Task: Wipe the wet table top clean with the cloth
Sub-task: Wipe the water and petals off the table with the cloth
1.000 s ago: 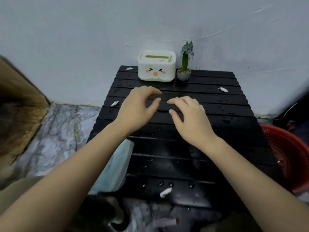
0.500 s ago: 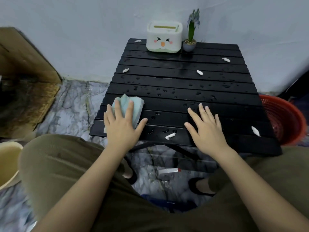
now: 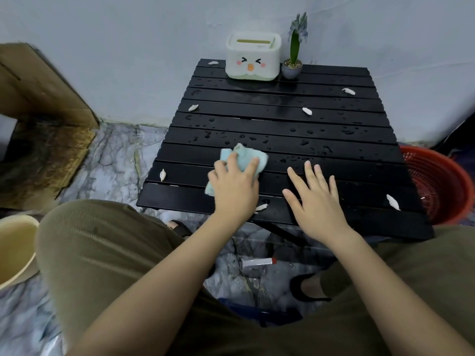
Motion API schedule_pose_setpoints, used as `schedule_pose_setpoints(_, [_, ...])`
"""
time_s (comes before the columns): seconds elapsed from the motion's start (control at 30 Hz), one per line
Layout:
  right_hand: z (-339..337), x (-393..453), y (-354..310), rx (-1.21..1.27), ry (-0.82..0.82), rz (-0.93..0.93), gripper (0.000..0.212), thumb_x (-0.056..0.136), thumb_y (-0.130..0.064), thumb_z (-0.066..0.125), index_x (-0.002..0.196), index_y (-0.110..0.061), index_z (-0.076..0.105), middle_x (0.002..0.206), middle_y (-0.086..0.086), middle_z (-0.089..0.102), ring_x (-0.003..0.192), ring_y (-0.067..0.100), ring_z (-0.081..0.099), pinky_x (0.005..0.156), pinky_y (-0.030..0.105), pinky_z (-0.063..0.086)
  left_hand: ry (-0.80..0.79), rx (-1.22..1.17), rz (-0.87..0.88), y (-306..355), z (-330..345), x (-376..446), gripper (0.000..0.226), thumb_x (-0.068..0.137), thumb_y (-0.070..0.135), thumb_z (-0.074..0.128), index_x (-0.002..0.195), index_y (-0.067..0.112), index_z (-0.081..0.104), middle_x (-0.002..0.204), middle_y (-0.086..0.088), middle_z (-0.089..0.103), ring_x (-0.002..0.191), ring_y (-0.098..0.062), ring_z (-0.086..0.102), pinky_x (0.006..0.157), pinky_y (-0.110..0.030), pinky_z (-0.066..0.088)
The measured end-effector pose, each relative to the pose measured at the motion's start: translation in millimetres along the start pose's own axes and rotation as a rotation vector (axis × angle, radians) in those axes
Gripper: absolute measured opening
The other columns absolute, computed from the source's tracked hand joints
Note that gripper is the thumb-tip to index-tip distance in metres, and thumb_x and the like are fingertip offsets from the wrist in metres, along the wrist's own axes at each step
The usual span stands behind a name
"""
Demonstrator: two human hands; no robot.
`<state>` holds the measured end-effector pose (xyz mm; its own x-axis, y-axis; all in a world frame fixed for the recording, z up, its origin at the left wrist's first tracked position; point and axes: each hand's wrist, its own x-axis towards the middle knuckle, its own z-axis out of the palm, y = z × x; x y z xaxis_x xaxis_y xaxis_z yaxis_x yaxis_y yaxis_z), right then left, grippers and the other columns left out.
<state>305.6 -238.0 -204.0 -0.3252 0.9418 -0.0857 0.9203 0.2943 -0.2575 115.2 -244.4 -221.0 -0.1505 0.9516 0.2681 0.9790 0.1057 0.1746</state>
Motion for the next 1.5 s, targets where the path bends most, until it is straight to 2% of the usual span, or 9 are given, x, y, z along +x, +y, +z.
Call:
schedule_pose_setpoints(0.13, [-1, 1, 0, 0.019, -0.007, 0.006, 0.06, 0.103, -0.054, 0.022, 0.158, -0.031, 0.016, 0.166, 0.009, 0.001, 0.153, 0.025, -0.008, 0.122, 0.049, -0.005, -0.004, -0.143, 0.011, 12, -3, 14, 0.035, 0.088, 0.018, 0.065, 0.122, 0.027, 0.069, 0.12, -0.021, 0.061, 0.086, -0.038, 0.054, 0.072, -0.044, 0.045])
schedule_pose_setpoints(0.27, [-1, 2, -1, 0.048, 0.009, 0.003, 0.062, 0.102, -0.056, 0.023, 0.158, -0.031, 0.017, 0.166, 0.009, 0.002, 0.153, 0.024, -0.008, 0.121, 0.051, -0.006, 0.081, -0.391, -0.147, -16, -36, 21, 0.041, 0.095, 0.033, 0.049, 0.133, 0.03, 0.063, 0.127, -0.019, 0.056, 0.097, -0.04, 0.052, 0.09, -0.047, 0.044])
schedule_pose_setpoints(0.43, [1, 9, -6, 0.035, 0.002, 0.019, 0.064, 0.1, -0.059, 0.021, 0.158, -0.032, 0.016, 0.166, 0.01, 0.001, 0.153, 0.027, -0.009, 0.119, 0.055, -0.009, 0.293, -0.244, -0.381, -108, -78, 11, 0.038, 0.099, 0.033, 0.051, 0.137, 0.03, 0.059, 0.125, -0.025, 0.054, 0.11, -0.042, 0.051, 0.098, -0.043, 0.035])
schedule_pose_setpoints(0.6, [2, 13, -11, 0.006, -0.029, 0.043, 0.067, 0.099, -0.061, 0.018, 0.158, -0.031, 0.01, 0.166, 0.013, -0.004, 0.152, 0.03, -0.013, 0.118, 0.057, -0.01, 0.105, -0.121, -0.712, -139, -55, -15, 0.041, 0.103, 0.033, 0.049, 0.142, 0.023, 0.054, 0.139, -0.028, 0.046, 0.12, -0.048, 0.043, 0.104, -0.055, 0.032])
schedule_pose_setpoints(0.77, [2, 12, -8, 0.006, -0.027, 0.034, 0.067, 0.099, -0.061, 0.019, 0.158, -0.032, 0.009, 0.166, 0.012, -0.004, 0.152, 0.029, -0.013, 0.118, 0.057, -0.009, 0.105, 0.077, -0.642, -115, -23, -20, 0.032, 0.097, 0.023, 0.053, 0.125, 0.01, 0.062, 0.123, -0.034, 0.052, 0.099, -0.049, 0.05, 0.083, -0.055, 0.037])
schedule_pose_setpoints(0.93, [3, 11, -9, -0.001, -0.014, 0.037, 0.068, 0.099, -0.062, 0.017, 0.158, -0.031, 0.009, 0.166, 0.013, -0.004, 0.152, 0.03, -0.012, 0.118, 0.057, -0.009, 0.143, 0.138, -0.547, -101, -16, -16, 0.031, 0.092, 0.017, 0.06, 0.121, 0.007, 0.064, 0.113, -0.032, 0.056, 0.092, -0.047, 0.053, 0.077, -0.052, 0.04])
schedule_pose_setpoints(1.27, [-4, 12, -13, 0.019, -0.014, 0.054, 0.067, 0.099, -0.061, 0.025, 0.157, -0.03, 0.017, 0.166, 0.013, 0.003, 0.153, 0.031, -0.005, 0.12, 0.058, -0.002, 0.058, -0.214, -0.122, 26, -9, 8, 0.031, 0.092, 0.025, 0.056, 0.119, 0.015, 0.069, 0.115, -0.022, 0.061, 0.091, -0.04, 0.054, 0.076, -0.048, 0.046])
schedule_pose_setpoints(1.37, [-12, 15, -11, 0.057, -0.018, 0.051, 0.065, 0.098, -0.06, 0.034, 0.155, -0.029, 0.027, 0.165, 0.014, 0.012, 0.152, 0.031, 0.002, 0.121, 0.055, 0.002, -0.068, -0.507, -0.267, 14, -20, 29, 0.04, 0.099, 0.04, 0.045, 0.132, 0.026, 0.062, 0.128, -0.013, 0.058, 0.111, -0.038, 0.052, 0.097, -0.047, 0.043])
schedule_pose_setpoints(1.5, [-19, 22, -5, 0.088, 0.025, 0.036, 0.063, 0.094, -0.058, 0.048, 0.148, -0.027, 0.042, 0.159, 0.015, 0.028, 0.149, 0.034, 0.016, 0.12, 0.052, 0.014, 0.167, -0.64, -0.471, -60, -33, 58, 0.054, 0.086, 0.058, 0.039, 0.125, 0.031, 0.065, 0.111, -0.012, 0.068, 0.104, -0.039, 0.063, 0.093, -0.055, 0.051])
